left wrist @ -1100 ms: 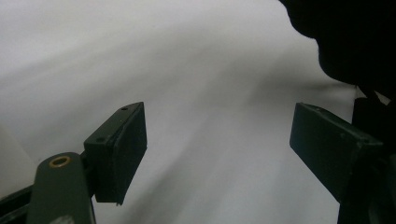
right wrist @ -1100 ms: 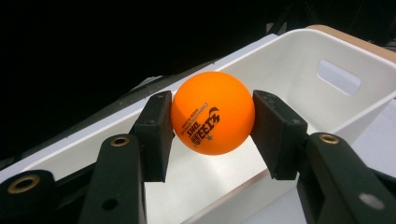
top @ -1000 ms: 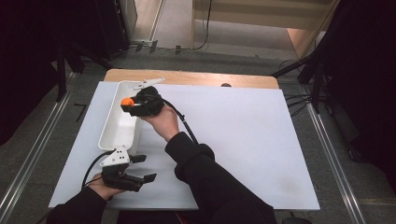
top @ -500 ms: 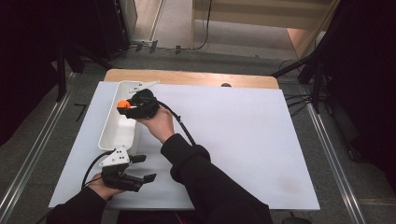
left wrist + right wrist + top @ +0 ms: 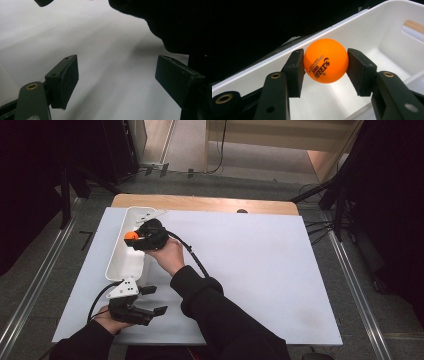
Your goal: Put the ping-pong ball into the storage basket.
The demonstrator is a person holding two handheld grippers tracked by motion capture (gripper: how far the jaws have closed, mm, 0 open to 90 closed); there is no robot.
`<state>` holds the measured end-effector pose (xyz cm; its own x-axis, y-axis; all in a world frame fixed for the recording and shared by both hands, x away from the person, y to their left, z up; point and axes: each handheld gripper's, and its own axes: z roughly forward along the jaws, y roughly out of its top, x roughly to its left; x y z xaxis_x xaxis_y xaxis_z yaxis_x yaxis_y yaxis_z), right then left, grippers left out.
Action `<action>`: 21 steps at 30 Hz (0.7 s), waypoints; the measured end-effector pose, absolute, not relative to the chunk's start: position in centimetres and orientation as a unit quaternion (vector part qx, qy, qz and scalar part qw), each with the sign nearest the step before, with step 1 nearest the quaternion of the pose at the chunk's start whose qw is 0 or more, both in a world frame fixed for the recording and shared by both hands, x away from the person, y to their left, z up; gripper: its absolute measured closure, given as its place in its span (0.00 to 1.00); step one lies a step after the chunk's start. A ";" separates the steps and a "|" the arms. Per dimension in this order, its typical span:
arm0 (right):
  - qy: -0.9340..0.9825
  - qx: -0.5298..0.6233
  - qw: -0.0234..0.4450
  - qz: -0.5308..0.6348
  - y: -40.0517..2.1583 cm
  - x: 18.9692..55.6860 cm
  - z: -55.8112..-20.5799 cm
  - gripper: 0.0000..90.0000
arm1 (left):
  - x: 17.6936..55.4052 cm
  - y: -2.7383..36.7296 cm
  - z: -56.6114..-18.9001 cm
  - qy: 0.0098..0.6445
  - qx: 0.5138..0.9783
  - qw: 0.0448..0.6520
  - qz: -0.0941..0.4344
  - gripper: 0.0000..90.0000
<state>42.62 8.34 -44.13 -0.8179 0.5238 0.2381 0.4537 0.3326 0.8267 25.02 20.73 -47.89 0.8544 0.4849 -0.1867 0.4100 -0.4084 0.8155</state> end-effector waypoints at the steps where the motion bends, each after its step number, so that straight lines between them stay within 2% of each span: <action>1: 0.814 0.302 0.035 0.495 8.3 42.7 -44.2 0.54 | 25.0 20.7 -47.9 0.267 0.838 0.474 0.039 0.22; 6: 0.818 0.296 0.028 0.493 8.5 42.7 -44.5 0.53 | 25.0 20.7 -47.9 0.266 0.839 0.474 0.038 0.22; 10: 0.816 0.297 0.035 0.496 8.3 42.7 -44.4 0.41 | 25.1 20.8 -47.8 0.267 0.839 0.473 0.037 0.22; 14: 0.812 0.294 0.038 0.503 8.0 42.8 -44.0 0.35 | 25.1 20.8 -47.8 0.266 0.840 0.472 0.036 0.22; 21: 0.815 0.290 0.041 0.501 7.2 42.7 -43.3 0.34 | 25.1 20.8 -47.8 0.268 0.839 0.471 0.038 0.22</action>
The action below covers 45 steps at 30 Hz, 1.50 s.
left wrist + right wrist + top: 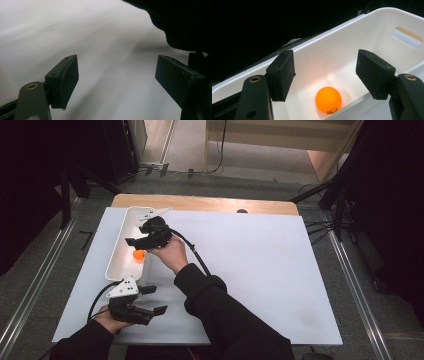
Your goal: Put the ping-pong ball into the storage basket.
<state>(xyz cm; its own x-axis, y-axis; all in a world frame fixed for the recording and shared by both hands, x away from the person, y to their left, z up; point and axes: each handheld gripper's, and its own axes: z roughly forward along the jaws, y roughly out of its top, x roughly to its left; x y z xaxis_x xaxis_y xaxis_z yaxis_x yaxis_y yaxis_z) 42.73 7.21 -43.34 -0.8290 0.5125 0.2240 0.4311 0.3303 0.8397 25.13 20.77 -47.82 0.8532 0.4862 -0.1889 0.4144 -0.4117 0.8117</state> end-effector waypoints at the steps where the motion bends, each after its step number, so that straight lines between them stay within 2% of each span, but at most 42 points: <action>1: 0.814 0.288 0.037 0.503 6.9 42.7 -43.1 0.32 | 25.2 20.7 -47.8 0.269 0.838 0.473 0.037 0.22; 13: 0.808 0.287 0.019 0.513 5.1 42.4 -42.1 0.27 | 25.3 20.7 -47.8 0.266 0.840 0.472 0.037 0.22; 45: 0.815 0.301 0.025 0.494 -0.1 40.7 -42.5 0.26 | 25.2 20.5 -47.9 0.265 0.842 0.469 0.039 0.22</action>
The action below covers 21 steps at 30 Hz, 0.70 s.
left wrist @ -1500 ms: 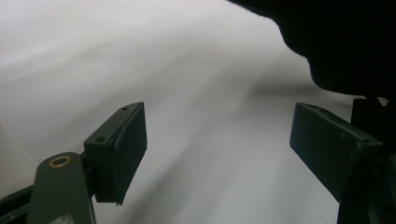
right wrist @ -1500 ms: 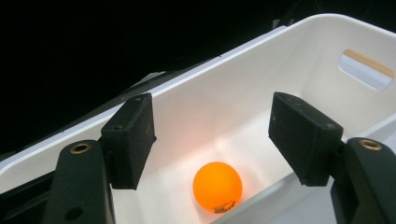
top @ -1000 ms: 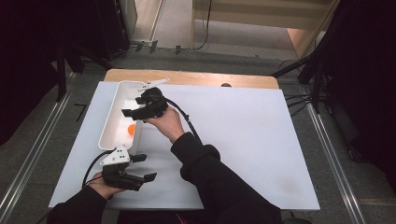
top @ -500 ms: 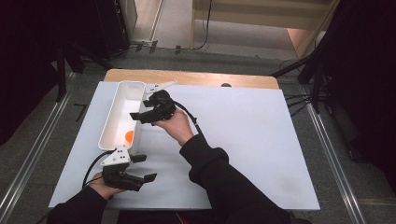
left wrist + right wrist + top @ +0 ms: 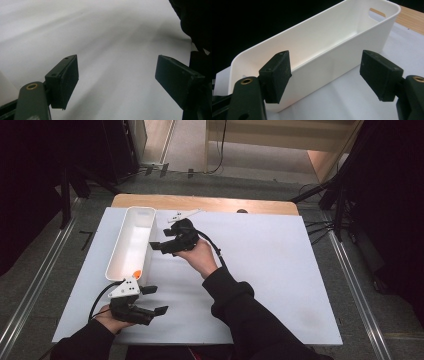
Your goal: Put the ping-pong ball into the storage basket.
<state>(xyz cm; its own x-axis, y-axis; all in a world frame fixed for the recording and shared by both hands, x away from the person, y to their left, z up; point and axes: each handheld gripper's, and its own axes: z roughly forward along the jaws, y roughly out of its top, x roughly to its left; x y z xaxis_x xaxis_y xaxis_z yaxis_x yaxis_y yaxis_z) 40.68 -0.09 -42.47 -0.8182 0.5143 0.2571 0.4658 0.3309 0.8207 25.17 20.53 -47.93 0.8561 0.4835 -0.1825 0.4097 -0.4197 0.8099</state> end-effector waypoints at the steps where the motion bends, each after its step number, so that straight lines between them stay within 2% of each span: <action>1: 0.815 0.301 0.025 0.494 -0.1 40.7 -42.5 0.26 | 25.2 20.5 -47.9 0.265 0.842 0.469 0.039 0.22; 21: 0.818 0.310 0.025 0.483 -2.7 39.7 -43.3 0.26 | 25.2 20.5 -47.9 0.263 0.842 0.469 0.041 0.22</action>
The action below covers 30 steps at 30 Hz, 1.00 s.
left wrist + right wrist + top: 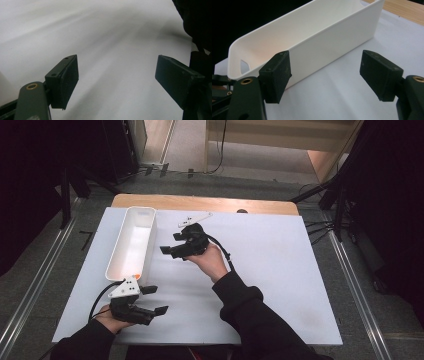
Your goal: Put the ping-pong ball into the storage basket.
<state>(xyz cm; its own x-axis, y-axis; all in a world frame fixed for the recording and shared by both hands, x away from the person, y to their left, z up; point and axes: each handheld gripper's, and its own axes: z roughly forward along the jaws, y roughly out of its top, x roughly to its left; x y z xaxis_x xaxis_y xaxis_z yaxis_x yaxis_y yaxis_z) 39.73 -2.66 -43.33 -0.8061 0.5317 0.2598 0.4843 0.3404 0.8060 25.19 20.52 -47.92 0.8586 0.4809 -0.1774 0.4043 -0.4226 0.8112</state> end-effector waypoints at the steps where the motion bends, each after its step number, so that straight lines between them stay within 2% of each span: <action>1: 0.820 0.309 0.027 0.481 -2.8 39.6 -43.4 0.26 | 25.2 20.5 -47.9 0.265 0.842 0.468 0.040 0.22; 30: 0.818 0.315 0.026 0.481 -6.3 37.1 -43.9 0.26 | 25.1 20.5 -47.9 0.266 0.841 0.469 0.041 0.22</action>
<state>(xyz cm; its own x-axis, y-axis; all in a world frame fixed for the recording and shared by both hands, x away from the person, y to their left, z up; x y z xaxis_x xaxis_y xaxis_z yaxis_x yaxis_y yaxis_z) 37.11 -6.30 -43.88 -0.8003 0.5402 0.2601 0.4900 0.3393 0.8030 25.12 20.51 -47.92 0.8557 0.4851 -0.1804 0.4084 -0.4189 0.8110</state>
